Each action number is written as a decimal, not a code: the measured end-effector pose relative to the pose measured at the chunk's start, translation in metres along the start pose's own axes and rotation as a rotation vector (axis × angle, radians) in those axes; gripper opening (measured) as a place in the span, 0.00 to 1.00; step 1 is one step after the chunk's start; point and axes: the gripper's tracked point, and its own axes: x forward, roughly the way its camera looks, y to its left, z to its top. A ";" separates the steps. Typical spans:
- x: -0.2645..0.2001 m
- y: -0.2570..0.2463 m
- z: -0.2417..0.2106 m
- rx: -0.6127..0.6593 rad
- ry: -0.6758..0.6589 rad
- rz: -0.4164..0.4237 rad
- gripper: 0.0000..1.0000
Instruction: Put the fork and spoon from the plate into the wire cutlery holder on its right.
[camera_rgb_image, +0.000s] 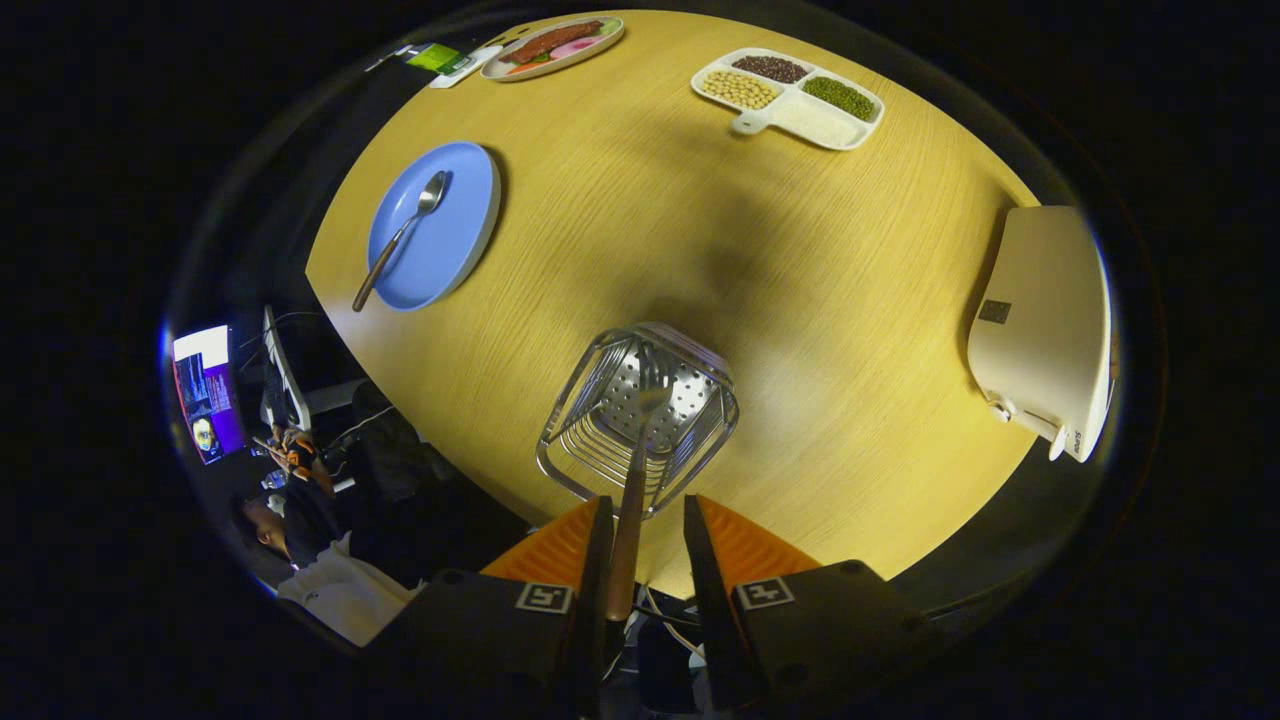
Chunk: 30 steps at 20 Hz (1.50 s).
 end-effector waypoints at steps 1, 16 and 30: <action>-0.004 0.003 0.001 0.011 -0.020 0.021 0.52; -0.121 0.064 0.038 0.204 -0.690 0.042 0.99; -0.071 0.221 0.118 0.316 -0.824 0.002 0.99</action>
